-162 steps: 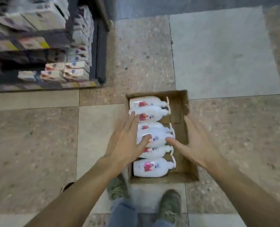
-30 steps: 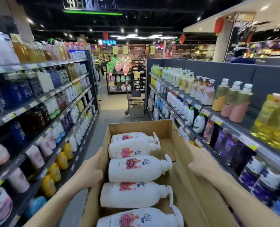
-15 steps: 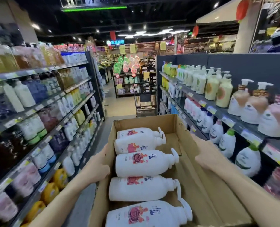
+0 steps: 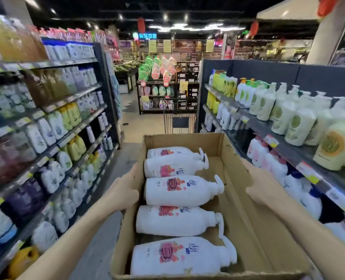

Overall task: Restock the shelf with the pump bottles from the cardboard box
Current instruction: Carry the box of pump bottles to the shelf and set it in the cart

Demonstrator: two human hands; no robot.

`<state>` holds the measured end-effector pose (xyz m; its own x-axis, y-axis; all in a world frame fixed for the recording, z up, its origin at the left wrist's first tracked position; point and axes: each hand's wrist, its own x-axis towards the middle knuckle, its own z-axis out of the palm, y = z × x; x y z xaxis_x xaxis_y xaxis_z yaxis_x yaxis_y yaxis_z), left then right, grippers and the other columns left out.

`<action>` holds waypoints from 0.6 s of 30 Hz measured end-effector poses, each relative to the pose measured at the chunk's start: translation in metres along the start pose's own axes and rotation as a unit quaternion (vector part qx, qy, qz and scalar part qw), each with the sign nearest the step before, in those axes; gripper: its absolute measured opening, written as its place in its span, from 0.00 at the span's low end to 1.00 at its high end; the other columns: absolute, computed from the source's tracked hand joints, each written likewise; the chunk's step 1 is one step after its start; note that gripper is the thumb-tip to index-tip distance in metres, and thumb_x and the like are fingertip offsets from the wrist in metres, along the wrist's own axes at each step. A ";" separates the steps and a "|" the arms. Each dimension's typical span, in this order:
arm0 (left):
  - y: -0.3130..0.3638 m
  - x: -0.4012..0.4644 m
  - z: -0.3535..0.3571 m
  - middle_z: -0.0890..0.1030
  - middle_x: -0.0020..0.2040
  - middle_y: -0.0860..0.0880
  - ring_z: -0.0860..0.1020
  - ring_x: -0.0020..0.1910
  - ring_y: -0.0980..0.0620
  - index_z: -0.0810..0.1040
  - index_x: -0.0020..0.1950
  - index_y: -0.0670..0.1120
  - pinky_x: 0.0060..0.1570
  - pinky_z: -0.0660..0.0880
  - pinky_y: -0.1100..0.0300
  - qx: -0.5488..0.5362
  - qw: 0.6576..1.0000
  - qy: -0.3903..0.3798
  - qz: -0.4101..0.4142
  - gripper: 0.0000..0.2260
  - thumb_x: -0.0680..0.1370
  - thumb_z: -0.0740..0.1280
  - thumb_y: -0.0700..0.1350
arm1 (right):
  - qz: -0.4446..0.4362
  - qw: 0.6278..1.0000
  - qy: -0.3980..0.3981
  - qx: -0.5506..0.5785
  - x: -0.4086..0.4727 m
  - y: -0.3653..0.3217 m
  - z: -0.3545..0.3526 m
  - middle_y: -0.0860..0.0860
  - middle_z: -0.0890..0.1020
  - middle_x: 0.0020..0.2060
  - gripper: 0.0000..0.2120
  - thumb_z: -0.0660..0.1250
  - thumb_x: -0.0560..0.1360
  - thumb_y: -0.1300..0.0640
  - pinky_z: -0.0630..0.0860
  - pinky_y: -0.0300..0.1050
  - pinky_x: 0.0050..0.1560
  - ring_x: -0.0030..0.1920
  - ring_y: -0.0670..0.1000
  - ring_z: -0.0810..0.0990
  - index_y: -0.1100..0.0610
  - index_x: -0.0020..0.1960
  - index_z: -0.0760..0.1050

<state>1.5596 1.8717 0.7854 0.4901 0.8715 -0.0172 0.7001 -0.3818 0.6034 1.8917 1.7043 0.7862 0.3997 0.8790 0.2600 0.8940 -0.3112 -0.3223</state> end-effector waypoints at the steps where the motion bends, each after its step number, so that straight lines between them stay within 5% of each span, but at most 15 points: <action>1: 0.001 0.031 -0.002 0.68 0.73 0.44 0.71 0.66 0.44 0.44 0.78 0.57 0.56 0.73 0.57 -0.002 1.000 -0.005 0.000 0.44 0.71 0.63 0.34 | 0.009 1.000 -0.006 0.003 0.031 0.006 0.006 0.50 0.72 0.33 0.35 0.61 0.67 0.67 0.58 0.40 0.27 0.31 0.52 0.69 0.49 0.73 0.64; 6: 0.012 0.176 -0.011 0.69 0.73 0.44 0.72 0.66 0.45 0.43 0.78 0.57 0.47 0.75 0.60 0.005 1.000 -0.008 0.008 0.44 0.71 0.63 0.34 | 0.081 0.996 -0.022 0.037 0.173 0.035 0.040 0.50 0.72 0.34 0.34 0.57 0.62 0.57 0.62 0.39 0.28 0.35 0.55 0.72 0.48 0.69 0.66; 9: 0.020 0.261 -0.009 0.69 0.72 0.41 0.74 0.63 0.43 0.45 0.79 0.55 0.45 0.76 0.59 0.011 1.000 -0.007 0.007 0.43 0.72 0.63 0.33 | 0.053 0.999 -0.007 0.004 0.253 0.055 0.059 0.55 0.78 0.36 0.39 0.57 0.61 0.60 0.65 0.47 0.26 0.31 0.57 0.74 0.39 0.71 0.60; 18: 0.043 0.513 0.008 0.70 0.71 0.43 0.72 0.66 0.43 0.48 0.78 0.55 0.52 0.71 0.60 -0.019 1.000 0.003 -0.010 0.43 0.71 0.64 0.31 | 0.009 0.999 -0.018 -0.027 0.505 0.103 0.100 0.58 0.78 0.39 0.39 0.60 0.69 0.67 0.74 0.52 0.34 0.36 0.61 0.77 0.45 0.76 0.57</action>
<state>1.8447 2.2998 0.7961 0.4738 0.8803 -0.0251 0.6888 -0.3527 0.6334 2.1658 2.1524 0.7928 0.4085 0.8852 0.2224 0.8971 -0.3444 -0.2767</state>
